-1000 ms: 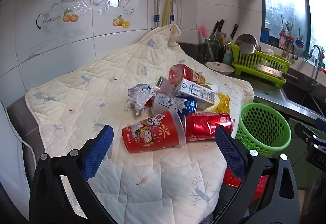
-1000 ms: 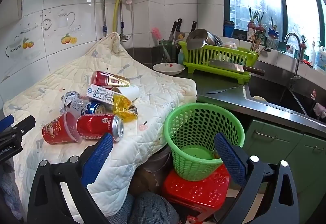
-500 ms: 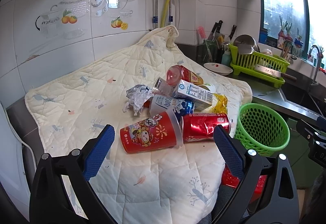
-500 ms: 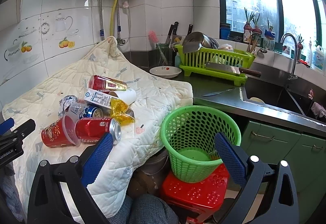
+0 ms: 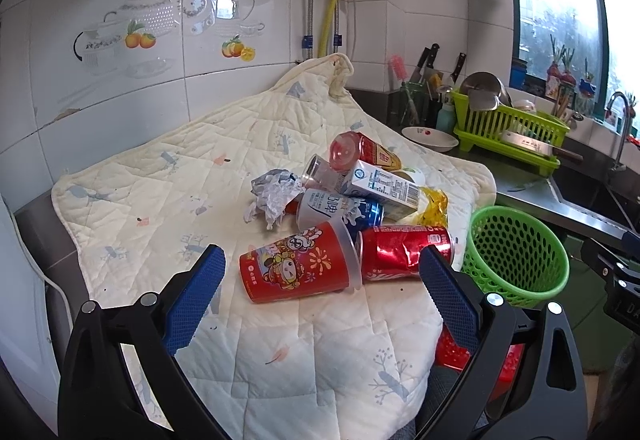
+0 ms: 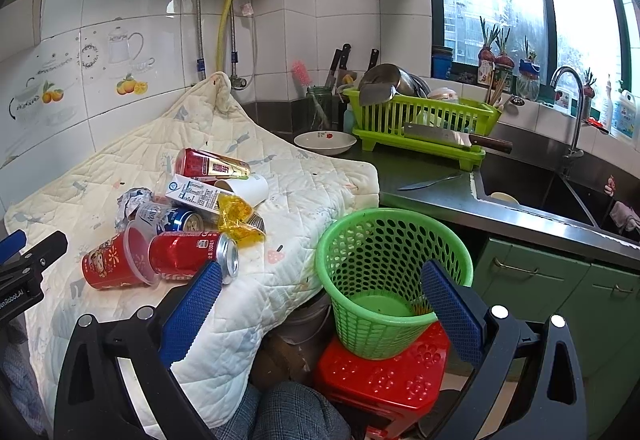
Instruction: Collect trash
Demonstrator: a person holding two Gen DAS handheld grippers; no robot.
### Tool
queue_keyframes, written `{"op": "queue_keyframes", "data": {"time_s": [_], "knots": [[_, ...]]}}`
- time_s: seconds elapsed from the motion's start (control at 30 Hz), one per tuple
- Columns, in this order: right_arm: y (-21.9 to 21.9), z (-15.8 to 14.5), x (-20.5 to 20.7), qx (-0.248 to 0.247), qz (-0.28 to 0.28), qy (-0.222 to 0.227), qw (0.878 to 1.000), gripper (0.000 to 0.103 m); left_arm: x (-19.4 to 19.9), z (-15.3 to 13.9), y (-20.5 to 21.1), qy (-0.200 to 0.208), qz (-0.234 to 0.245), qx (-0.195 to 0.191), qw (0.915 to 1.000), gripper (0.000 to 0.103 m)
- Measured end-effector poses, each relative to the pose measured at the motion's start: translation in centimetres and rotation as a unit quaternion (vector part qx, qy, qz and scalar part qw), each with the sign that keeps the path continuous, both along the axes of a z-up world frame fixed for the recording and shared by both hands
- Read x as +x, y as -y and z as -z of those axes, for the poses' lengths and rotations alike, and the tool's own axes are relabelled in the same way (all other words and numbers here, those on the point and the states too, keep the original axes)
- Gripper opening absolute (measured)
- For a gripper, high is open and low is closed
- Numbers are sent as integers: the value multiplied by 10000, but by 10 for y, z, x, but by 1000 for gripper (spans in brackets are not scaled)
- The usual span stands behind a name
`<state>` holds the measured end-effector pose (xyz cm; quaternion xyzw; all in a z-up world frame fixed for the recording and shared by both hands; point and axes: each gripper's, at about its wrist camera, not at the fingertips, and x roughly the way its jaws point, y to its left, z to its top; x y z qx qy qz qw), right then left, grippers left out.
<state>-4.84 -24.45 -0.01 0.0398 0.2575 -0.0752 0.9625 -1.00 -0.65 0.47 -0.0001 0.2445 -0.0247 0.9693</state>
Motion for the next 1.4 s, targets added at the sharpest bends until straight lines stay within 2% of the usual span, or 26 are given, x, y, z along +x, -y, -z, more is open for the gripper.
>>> {"op": "queue_keyframes", "data": {"time_s": [1.4], "knots": [[-9, 2, 12, -41, -141, -57, 9999, 97, 6, 0, -10, 10, -186, -24, 9998, 96]]}}
